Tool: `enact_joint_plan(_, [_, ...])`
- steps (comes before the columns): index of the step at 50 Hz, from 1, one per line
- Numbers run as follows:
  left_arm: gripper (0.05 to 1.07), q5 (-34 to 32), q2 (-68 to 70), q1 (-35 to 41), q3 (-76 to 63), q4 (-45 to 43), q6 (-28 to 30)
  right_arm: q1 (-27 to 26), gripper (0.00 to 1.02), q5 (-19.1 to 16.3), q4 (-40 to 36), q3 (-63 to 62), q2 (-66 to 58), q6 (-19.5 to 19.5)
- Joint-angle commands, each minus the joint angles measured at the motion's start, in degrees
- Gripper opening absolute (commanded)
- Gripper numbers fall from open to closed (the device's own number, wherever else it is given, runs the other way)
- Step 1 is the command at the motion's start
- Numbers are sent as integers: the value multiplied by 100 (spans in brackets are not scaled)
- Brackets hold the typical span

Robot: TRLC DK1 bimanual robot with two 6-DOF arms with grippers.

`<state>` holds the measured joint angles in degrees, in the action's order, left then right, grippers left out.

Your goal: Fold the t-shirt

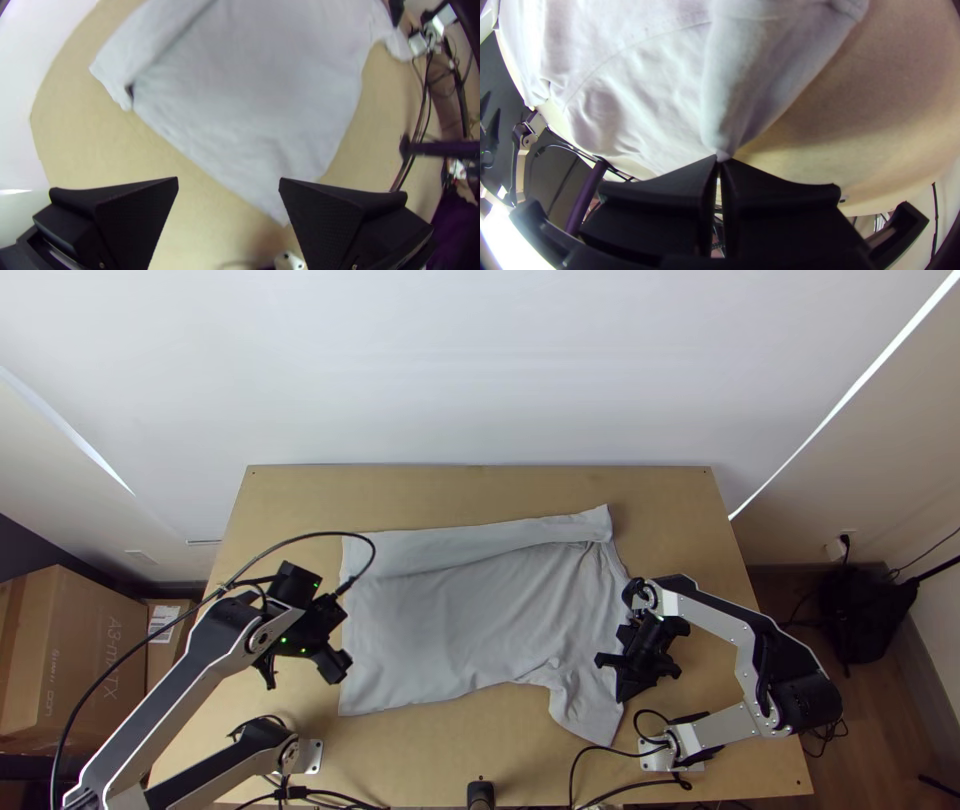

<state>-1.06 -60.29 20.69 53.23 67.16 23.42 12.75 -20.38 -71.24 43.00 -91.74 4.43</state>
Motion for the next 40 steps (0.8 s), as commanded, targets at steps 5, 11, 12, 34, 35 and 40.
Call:
enact_joint_plan(5, [101,598,-554,243,-357,1001,664,34,2,25,-135,-46,227,14])
enact_joint_plan(11, [101,686,-1020,515,-375,1564,646,25,2,25,-153,15,280,14])
enact_joint_plan(12, [101,686,-1099,559,-384,1599,646,25,2,25,-162,33,280,14])
enact_joint_plan(34, [96,264,-1705,1605,-639,1001,128,8,2,25,-399,534,289,23])
enact_joint_plan(35, [95,238,-1740,1614,-647,1001,84,8,2,25,-399,542,289,23])
enact_joint_plan(40, [95,150,-1951,1631,-665,984,-66,8,2,17,-399,586,271,23])
